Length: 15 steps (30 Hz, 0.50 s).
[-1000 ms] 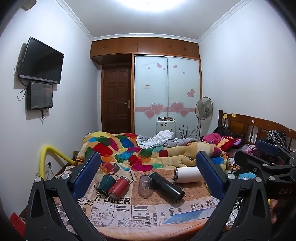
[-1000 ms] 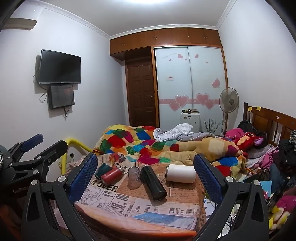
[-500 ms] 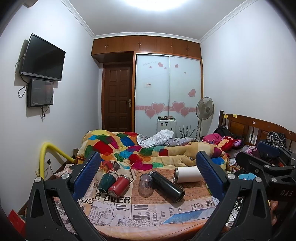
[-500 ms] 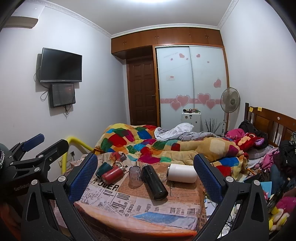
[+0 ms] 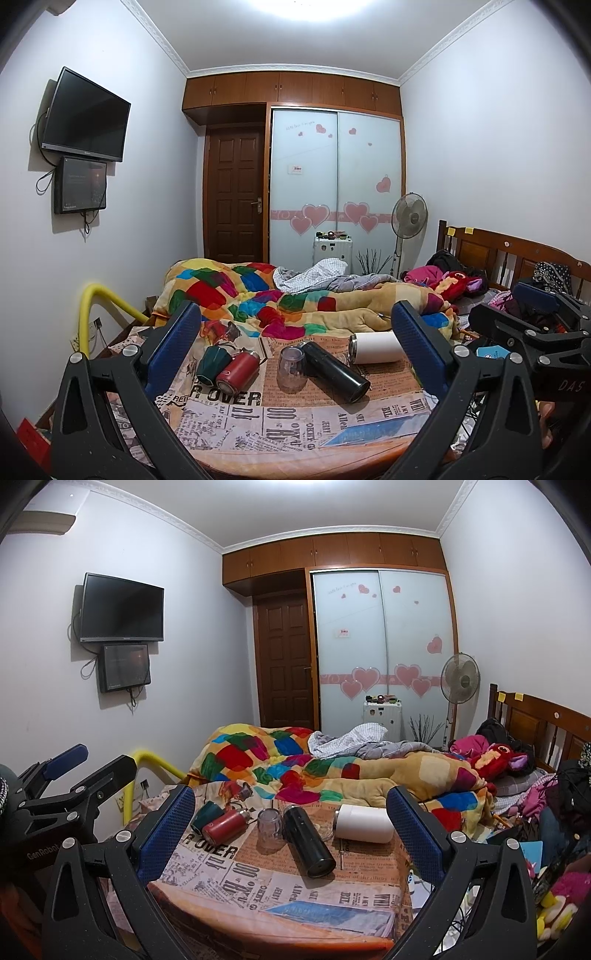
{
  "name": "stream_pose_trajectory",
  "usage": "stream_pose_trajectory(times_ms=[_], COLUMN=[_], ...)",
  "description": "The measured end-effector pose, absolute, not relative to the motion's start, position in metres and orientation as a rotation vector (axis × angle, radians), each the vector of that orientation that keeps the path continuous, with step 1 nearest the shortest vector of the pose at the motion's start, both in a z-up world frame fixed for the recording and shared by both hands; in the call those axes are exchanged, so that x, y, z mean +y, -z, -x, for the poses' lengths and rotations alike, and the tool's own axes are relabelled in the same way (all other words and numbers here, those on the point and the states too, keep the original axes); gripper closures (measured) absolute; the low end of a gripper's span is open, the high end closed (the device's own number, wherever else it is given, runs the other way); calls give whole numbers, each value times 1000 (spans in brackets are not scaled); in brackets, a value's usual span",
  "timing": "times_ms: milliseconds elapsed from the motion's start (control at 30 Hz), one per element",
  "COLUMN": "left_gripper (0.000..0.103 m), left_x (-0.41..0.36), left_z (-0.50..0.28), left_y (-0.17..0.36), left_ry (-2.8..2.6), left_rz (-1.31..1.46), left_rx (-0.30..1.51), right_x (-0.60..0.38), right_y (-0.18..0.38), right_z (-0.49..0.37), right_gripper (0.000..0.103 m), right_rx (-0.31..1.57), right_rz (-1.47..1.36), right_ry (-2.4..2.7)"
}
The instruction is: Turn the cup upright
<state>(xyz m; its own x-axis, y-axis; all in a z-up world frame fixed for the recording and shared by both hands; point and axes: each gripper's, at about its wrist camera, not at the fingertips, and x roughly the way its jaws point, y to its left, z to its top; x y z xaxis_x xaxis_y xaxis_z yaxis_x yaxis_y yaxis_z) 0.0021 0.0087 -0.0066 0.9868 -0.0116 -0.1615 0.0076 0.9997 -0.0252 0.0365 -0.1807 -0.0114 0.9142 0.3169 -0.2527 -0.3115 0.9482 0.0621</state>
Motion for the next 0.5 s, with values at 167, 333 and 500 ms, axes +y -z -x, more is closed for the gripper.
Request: stream_pose_trajectory(times_ms=[167,333,500], left_gripper=[0,0,0], left_x=[9,9,10], left_z=[-2,-2,-2], left_y=[4,5,4], left_ry=[10,12,11], left_rz=[29,29,28], left_rx=[163,163,162], right_x=[-180,-183,-183], right_y=[12,9,11], right_z=[-37,-38,-35], right_gripper=[0,0,0], right_rx=[265,266,264], right_rz=[-18,-18,-18], right_ry=[-325,-324,-323])
